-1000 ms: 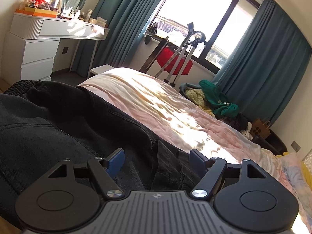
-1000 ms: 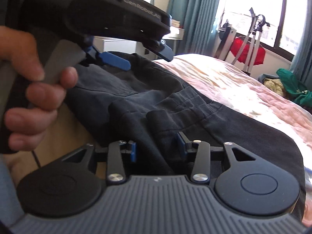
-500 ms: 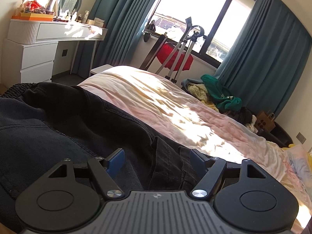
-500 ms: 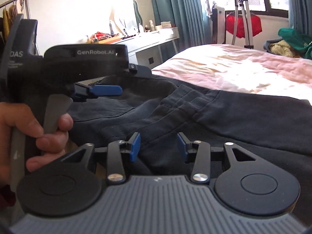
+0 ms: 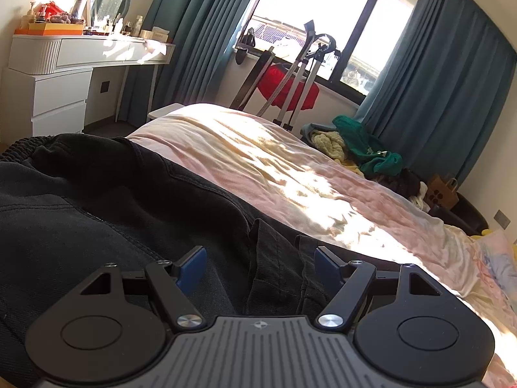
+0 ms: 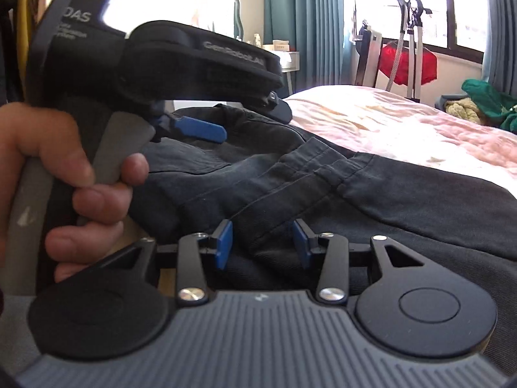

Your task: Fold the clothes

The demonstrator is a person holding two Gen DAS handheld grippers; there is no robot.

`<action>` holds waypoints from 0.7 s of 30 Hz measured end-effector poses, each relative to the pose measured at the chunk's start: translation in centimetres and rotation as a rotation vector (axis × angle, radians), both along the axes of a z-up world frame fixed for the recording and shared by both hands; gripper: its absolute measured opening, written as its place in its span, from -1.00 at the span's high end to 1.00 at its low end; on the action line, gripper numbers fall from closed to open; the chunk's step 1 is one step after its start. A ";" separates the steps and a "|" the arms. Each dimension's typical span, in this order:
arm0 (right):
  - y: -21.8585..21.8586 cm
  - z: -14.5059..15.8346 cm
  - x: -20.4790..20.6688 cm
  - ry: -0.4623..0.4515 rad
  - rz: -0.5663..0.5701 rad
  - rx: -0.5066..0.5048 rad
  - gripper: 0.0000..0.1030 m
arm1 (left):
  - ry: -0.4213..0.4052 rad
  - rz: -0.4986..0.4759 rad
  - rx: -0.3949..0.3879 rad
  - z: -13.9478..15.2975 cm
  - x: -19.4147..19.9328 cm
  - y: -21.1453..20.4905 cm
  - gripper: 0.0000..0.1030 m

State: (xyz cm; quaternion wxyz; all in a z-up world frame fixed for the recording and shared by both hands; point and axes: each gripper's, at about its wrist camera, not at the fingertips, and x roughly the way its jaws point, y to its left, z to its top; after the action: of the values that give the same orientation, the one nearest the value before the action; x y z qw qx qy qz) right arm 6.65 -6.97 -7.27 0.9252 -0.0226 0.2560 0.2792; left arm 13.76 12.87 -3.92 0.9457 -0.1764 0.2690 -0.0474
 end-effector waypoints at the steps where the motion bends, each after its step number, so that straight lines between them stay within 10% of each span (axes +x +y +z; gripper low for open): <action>1: -0.4 -0.2 0.3 0.022 -0.006 0.026 0.16 | 0.000 -0.001 -0.003 0.0 0.0 0.0 -0.47; 5: -1.3 -0.3 0.7 0.052 -0.025 0.078 0.21 | 0.002 -0.004 -0.020 -0.1 0.0 0.1 -0.47; 10: -0.8 0.9 -0.1 0.025 -0.023 0.055 0.82 | -0.012 -0.005 -0.045 0.3 -0.2 0.4 -0.47; 21: -1.5 3.0 -2.5 -0.008 0.055 0.005 0.83 | -0.029 -0.016 -0.012 0.5 -0.8 -0.3 -0.48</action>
State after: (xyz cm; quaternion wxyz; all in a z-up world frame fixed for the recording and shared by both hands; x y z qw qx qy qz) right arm 4.11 -8.46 -4.24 0.9182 -0.0284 0.2507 0.3053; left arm 12.96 12.62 -3.43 0.9480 -0.1792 0.2564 -0.0589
